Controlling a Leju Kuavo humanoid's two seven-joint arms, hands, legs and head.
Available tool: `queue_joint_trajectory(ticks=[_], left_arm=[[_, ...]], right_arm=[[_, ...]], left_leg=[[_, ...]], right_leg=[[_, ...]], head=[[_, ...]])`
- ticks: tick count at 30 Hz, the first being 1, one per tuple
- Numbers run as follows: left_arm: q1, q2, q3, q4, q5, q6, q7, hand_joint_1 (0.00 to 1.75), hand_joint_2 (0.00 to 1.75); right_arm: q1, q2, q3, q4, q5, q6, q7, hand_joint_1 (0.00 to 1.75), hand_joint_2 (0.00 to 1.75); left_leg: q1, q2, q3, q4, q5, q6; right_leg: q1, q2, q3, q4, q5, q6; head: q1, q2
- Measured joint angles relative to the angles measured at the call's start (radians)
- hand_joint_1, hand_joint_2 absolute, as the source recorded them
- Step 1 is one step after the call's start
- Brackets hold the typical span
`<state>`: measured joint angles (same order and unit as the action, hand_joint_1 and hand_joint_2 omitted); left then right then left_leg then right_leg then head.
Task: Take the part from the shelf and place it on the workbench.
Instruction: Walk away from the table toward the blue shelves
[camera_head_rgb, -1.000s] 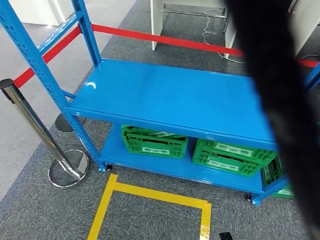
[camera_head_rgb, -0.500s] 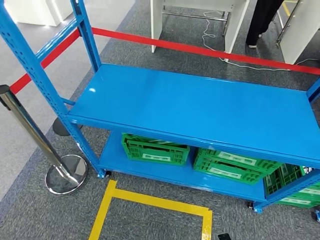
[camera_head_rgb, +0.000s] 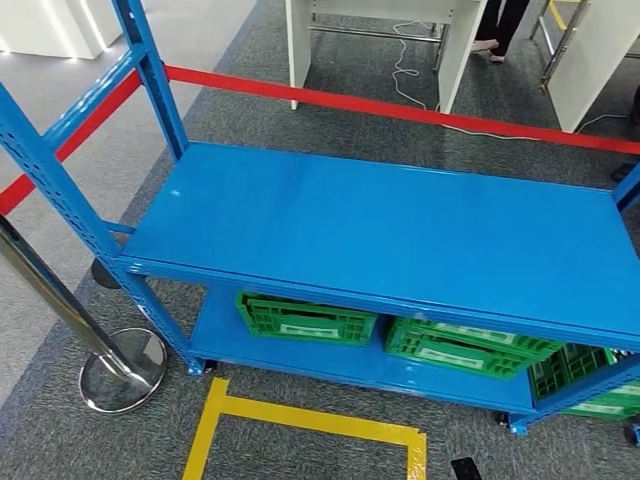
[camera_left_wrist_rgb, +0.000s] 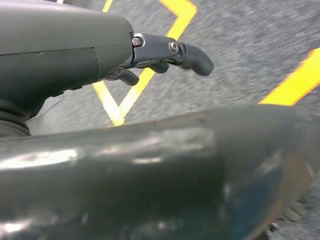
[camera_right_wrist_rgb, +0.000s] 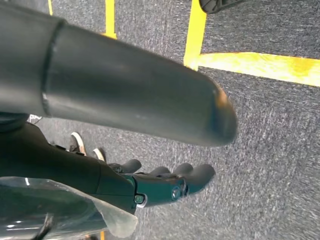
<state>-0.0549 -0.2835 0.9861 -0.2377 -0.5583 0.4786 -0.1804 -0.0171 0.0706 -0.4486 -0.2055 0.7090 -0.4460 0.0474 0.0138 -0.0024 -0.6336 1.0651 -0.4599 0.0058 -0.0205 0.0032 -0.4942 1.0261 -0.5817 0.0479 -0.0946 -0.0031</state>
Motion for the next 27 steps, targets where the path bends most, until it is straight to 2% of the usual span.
queue_joint_trajectory(ticks=[2,3,5,6,7,8,10,11,12,16,18,19,21,22,23,24,26,27], left_arm=[[0.0,-0.008,-0.003,0.0,-0.014,0.001,0.002,0.0,0.0],[0.0,-0.011,-0.004,0.0,-0.016,0.002,0.003,0.0,0.0],[-0.001,-0.012,-0.006,0.0,-0.02,0.001,0.004,0.0,0.0],[0.0,-0.012,-0.007,0.0,-0.022,0.001,0.004,0.0,0.0],[0.001,-0.012,-0.01,0.0,-0.026,0.0,0.005,0.0,0.0],[0.001,-0.012,-0.013,0.0,-0.031,-0.002,0.004,0.0,0.0],[0.002,-0.012,-0.02,0.0,-0.04,-0.005,-0.004,0.0,0.0],[0.001,-0.012,-0.023,0.0,-0.044,-0.006,-0.012,0.0,0.0],[0.0,-0.011,-0.025,0.0,-0.046,-0.008,-0.023,0.0,0.0],[-0.004,-0.003,-0.028,0.0,-0.038,-0.014,-0.067,0.0,0.0],[-0.006,0.007,-0.028,0.0,-0.032,-0.016,-0.074,0.0,0.0],[-0.007,0.013,-0.028,0.0,-0.03,-0.017,-0.076,0.0,0.0],[-0.008,0.024,-0.028,0.0,-0.029,-0.019,-0.077,0.0,0.0],[-0.008,0.028,-0.028,0.0,-0.029,-0.02,-0.077,0.0,0.0],[-0.007,0.032,-0.028,0.0,-0.028,-0.02,-0.077,0.0,0.0],[-0.007,0.035,-0.028,0.0,-0.028,-0.02,-0.077,0.0,0.0],[-0.006,0.039,-0.028,0.0,-0.028,-0.02,-0.077,0.0,0.0],[-0.007,0.04,-0.028,0.0,-0.028,-0.02,-0.077,0.0,0.0]], right_arm=[[0.0,-0.006,0.0,0.0,0.006,0.005,-0.001,0.0,0.0],[0.0,-0.008,0.0,0.0,0.008,0.006,-0.001,0.0,0.0],[0.003,-0.011,0.001,0.0,0.01,0.009,-0.001,0.0,0.0],[0.005,-0.013,0.001,0.0,0.012,0.011,0.002,0.0,0.0],[0.007,-0.015,0.001,0.0,0.014,0.014,0.006,0.0,0.0],[0.008,-0.015,0.001,0.0,0.016,0.018,0.013,0.0,0.0],[0.008,-0.016,0.001,0.0,0.016,0.03,0.028,0.0,0.0],[0.008,-0.016,0.0,0.0,0.015,0.036,0.032,0.0,0.0],[0.008,-0.015,0.0,0.0,0.012,0.042,0.031,0.0,0.0],[0.007,-0.01,-0.001,0.0,0.009,0.065,0.006,0.0,0.0],[0.002,-0.003,-0.005,0.0,0.003,0.078,-0.022,0.0,0.0],[-0.003,0.001,-0.009,0.0,-0.004,0.086,-0.039,0.0,0.0],[-0.011,0.006,-0.019,0.0,-0.016,0.098,-0.063,0.0,0.0],[-0.013,0.008,-0.023,0.0,-0.019,0.101,-0.067,0.0,0.0],[-0.014,0.01,-0.025,0.0,-0.02,0.103,-0.069,0.0,0.0],[-0.014,0.012,-0.027,0.0,-0.021,0.105,-0.07,0.0,0.0],[-0.015,0.015,-0.031,0.0,-0.022,0.106,-0.073,0.0,0.0],[-0.016,0.016,-0.032,0.0,-0.022,0.107,-0.075,0.0,0.0]], left_leg=[[0.002,0.0,0.009,-0.005,0.001,0.016],[0.002,0.001,0.012,-0.007,-0.002,0.022],[-0.001,0.001,0.017,-0.007,-0.011,0.031],[-0.003,0.0,0.021,-0.007,-0.016,0.033],[-0.005,-0.002,0.027,-0.007,-0.023,0.034],[-0.005,-0.003,0.037,-0.007,-0.03,0.033],[-0.007,-0.004,0.057,-0.006,-0.045,0.027],[-0.009,-0.004,0.063,-0.006,-0.053,0.022],[-0.011,-0.005,0.067,-0.007,-0.058,0.017],[-0.011,-0.005,0.078,-0.018,-0.064,0.001],[-0.011,-0.004,0.07,0.013,-0.084,-0.007],[-0.011,-0.004,0.05,0.058,-0.105,-0.012],[-0.009,-0.004,-0.021,0.191,-0.152,-0.019],[-0.009,-0.004,-0.053,0.241,-0.16,-0.02],[-0.009,-0.004,-0.072,0.261,-0.149,-0.019],[-0.01,-0.004,-0.071,0.236,-0.116,-0.017],[-0.012,-0.004,-0.031,0.114,-0.025,-0.006],[-0.015,-0.004,-0.008,0.055,0.003,0.001]], right_leg=[[-0.001,-0.001,-0.018,0.046,-0.03,0.008],[-0.001,-0.001,-0.047,0.101,-0.056,0.01],[0.0,-0.001,-0.132,0.231,-0.105,0.011],[0.0,-0.001,-0.167,0.273,-0.107,0.01],[0.001,-0.001,-0.184,0.278,-0.086,0.009],[0.001,-0.001,-0.183,0.245,-0.047,0.006],[0.004,-0.002,-0.142,0.116,0.045,-0.002],[0.005,-0.002,-0.12,0.066,0.071,-0.006],[0.007,-0.002,-0.107,0.036,0.083,-0.011],[0.007,0.0,-0.092,0.021,0.081,-0.025],[0.002,-0.001,-0.077,0.009,0.079,-0.035],[0.0,-0.002,-0.068,0.005,0.076,-0.041],[0.0,-0.003,-0.053,0.003,0.065,-0.048],[0.001,-0.003,-0.046,0.003,0.059,-0.049],[0.001,-0.002,-0.037,0.003,0.052,-0.049],[0.001,-0.001,-0.028,0.003,0.045,-0.049],[0.001,0.0,-0.01,0.001,0.029,-0.045],[0.003,0.001,-0.004,0.001,0.021,-0.04]], head=[[0.007,0.0],[0.012,0.0],[0.017,0.0],[0.018,0.0],[0.019,0.0],[0.02,0.0],[0.022,0.0],[0.023,0.0],[0.024,0.0],[0.025,0.0],[0.023,0.0],[0.022,0.0],[0.02,0.0],[0.02,0.0],[0.02,0.0],[0.02,0.0],[0.02,0.0],[0.021,0.0]])
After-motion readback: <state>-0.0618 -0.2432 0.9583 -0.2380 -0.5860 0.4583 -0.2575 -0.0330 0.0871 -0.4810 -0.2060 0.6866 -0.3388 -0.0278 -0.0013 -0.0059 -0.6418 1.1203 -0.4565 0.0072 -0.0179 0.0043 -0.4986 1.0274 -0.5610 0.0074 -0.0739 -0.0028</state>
